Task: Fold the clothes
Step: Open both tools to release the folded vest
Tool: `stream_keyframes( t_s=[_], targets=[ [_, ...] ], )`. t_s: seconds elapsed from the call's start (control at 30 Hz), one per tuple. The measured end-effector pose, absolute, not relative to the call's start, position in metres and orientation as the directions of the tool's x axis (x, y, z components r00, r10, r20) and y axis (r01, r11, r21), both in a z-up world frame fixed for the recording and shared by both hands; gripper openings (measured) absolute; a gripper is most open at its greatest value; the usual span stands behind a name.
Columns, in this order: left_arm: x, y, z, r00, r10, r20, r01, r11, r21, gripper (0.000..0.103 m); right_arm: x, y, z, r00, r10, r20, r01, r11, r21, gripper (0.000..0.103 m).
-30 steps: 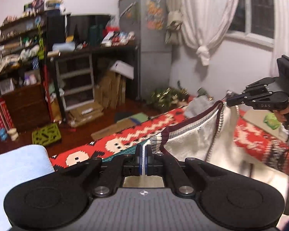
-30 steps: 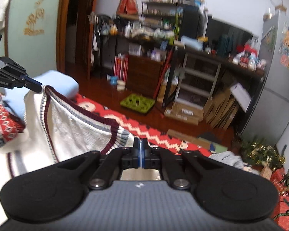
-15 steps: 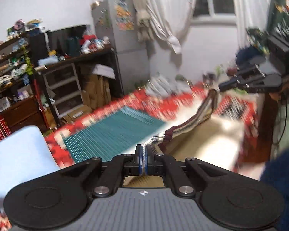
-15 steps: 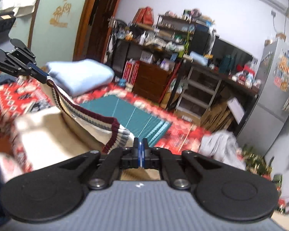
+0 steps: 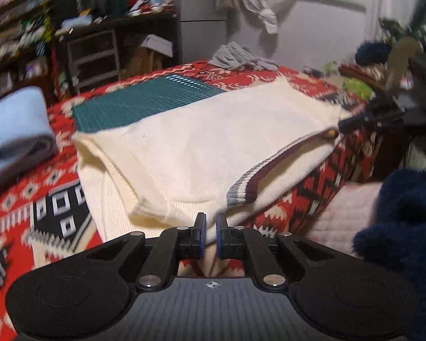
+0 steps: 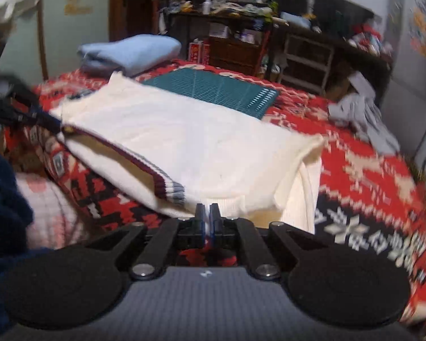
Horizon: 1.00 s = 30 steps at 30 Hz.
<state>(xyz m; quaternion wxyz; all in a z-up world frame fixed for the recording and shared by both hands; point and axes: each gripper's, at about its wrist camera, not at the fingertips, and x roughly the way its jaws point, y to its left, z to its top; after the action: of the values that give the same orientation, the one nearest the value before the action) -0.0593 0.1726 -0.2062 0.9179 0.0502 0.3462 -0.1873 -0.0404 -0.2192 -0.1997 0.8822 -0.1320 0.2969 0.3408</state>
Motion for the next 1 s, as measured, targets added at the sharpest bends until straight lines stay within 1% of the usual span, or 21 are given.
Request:
stream_keyframes(
  t_s=[0.07,0.13,0.2,0.3,0.37,0.43,0.53,0.6,0.67,0.77,0.87,1.0],
  targets=[
    [-0.065,0.177,-0.202,0.695,-0.314,-0.646,0.352,0.933,-0.074,0.007,-0.034,-0.227,-0.193,0.583,0.545,-0.602,-0.658,0.752,0.042,0.004],
    [-0.068,0.179,-0.196,0.705,-0.320,-0.633,0.327,0.939,-0.110,0.007,-0.023,-0.232,-0.182,0.584,0.560,-0.588,-0.630,0.769,0.106,0.008],
    [-0.068,0.181,-0.185,0.731,-0.331,-0.597,0.295,0.942,-0.161,0.007,-0.017,-0.232,-0.176,0.590,0.571,-0.571,-0.601,0.783,0.161,0.010],
    [-0.055,0.182,-0.175,0.757,-0.349,-0.553,0.249,0.936,-0.250,0.007,-0.006,-0.226,-0.170,0.595,0.577,-0.560,-0.578,0.791,0.201,0.011],
    [-0.043,0.178,-0.175,0.763,-0.349,-0.545,0.232,0.934,-0.273,0.007,-0.001,-0.215,-0.173,0.588,0.570,-0.573,-0.581,0.791,0.191,0.011],
    [-0.033,0.172,-0.180,0.755,-0.334,-0.565,0.223,0.940,-0.259,0.007,0.002,-0.205,-0.178,0.569,0.562,-0.600,-0.593,0.786,0.175,0.011],
    [-0.029,0.167,-0.197,0.712,-0.330,-0.620,0.219,0.943,-0.251,0.007,-0.004,-0.197,-0.189,0.555,0.546,-0.628,-0.614,0.778,0.135,0.011],
    [-0.033,0.164,-0.208,0.686,-0.316,-0.655,0.222,0.949,-0.225,0.008,-0.010,-0.198,-0.195,0.559,0.538,-0.631,-0.613,0.780,0.122,0.012],
    [-0.044,0.162,-0.212,0.704,-0.301,-0.643,0.232,0.954,-0.191,0.011,-0.015,-0.202,-0.199,0.562,0.536,-0.630,-0.602,0.787,0.134,0.012],
    [-0.051,0.165,-0.212,0.708,-0.299,-0.640,0.214,0.954,-0.209,0.011,-0.022,-0.203,-0.200,0.571,0.525,-0.631,-0.598,0.793,0.119,0.013],
    [-0.054,0.170,-0.206,0.715,-0.293,-0.634,0.193,0.955,-0.224,0.010,-0.023,-0.204,-0.195,0.578,0.521,-0.628,-0.594,0.797,0.114,0.018],
    [-0.052,0.176,-0.193,0.759,-0.265,-0.594,0.166,0.962,-0.216,0.010,-0.015,-0.216,-0.183,0.616,0.515,-0.596,-0.549,0.823,0.144,0.020]
  ],
)
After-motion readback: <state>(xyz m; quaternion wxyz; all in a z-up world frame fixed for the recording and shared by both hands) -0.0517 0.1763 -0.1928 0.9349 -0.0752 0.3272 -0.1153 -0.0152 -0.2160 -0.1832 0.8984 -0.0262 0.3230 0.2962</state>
